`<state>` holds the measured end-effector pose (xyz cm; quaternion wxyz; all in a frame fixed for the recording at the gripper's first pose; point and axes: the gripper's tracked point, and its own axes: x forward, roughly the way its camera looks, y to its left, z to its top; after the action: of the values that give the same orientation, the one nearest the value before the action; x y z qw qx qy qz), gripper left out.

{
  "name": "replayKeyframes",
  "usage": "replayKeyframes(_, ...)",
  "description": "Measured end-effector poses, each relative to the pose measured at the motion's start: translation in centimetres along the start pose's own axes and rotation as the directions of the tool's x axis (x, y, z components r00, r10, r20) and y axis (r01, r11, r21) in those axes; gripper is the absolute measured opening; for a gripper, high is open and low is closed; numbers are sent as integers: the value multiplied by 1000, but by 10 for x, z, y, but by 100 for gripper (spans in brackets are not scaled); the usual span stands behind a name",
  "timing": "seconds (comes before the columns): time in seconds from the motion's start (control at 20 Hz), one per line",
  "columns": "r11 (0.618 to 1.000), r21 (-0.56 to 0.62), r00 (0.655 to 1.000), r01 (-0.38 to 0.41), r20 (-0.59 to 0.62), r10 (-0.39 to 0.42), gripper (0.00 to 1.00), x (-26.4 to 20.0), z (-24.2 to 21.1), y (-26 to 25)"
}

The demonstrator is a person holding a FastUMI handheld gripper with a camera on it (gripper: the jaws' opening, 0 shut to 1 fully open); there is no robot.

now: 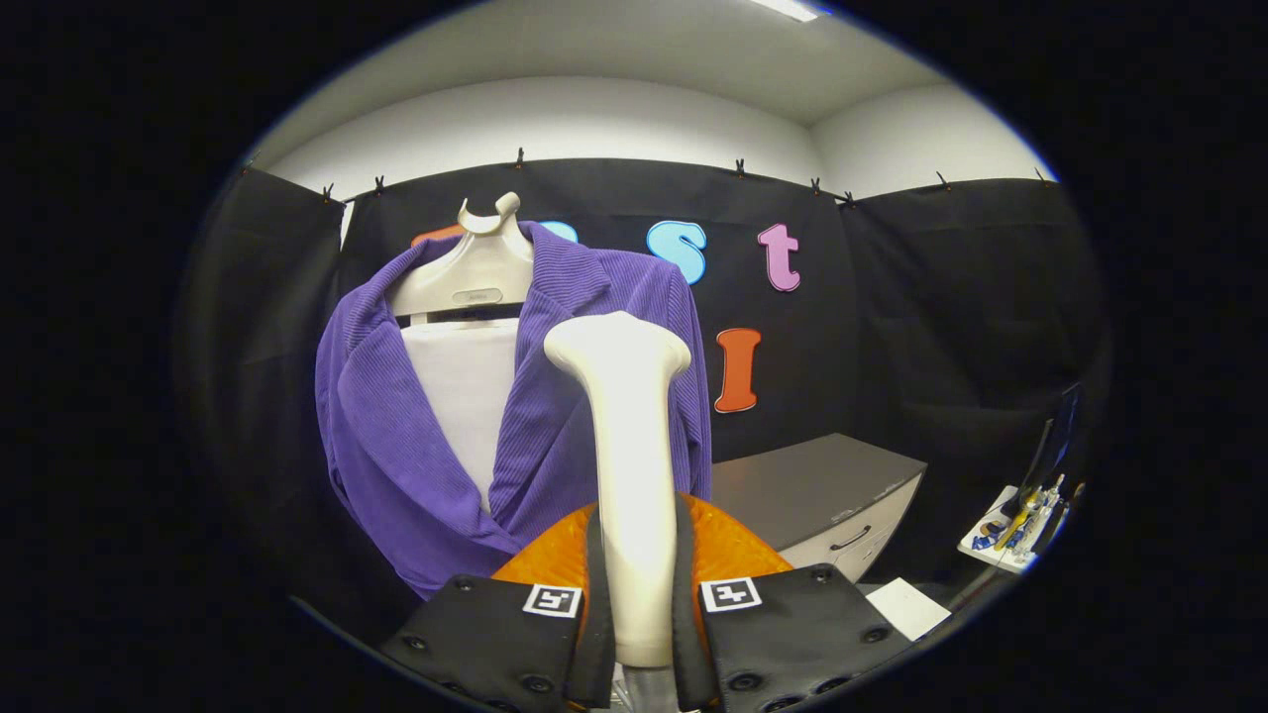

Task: Iron the clothes twice with a garment steamer, once on the left side and once on the right side.

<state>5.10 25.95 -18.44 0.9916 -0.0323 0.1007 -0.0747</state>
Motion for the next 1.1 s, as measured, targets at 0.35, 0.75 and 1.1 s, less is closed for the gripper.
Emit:
replayKeyframes(0.35,998,-54,1000,13,-8,-14,31,-4,-28,-4)
replayKeyframes(0.75,998,-50,995,27,-95,-31,31,1,-93,-7)
replayKeyframes(1.1,998,-62,988,32,-151,-41,31,4,-136,-10)
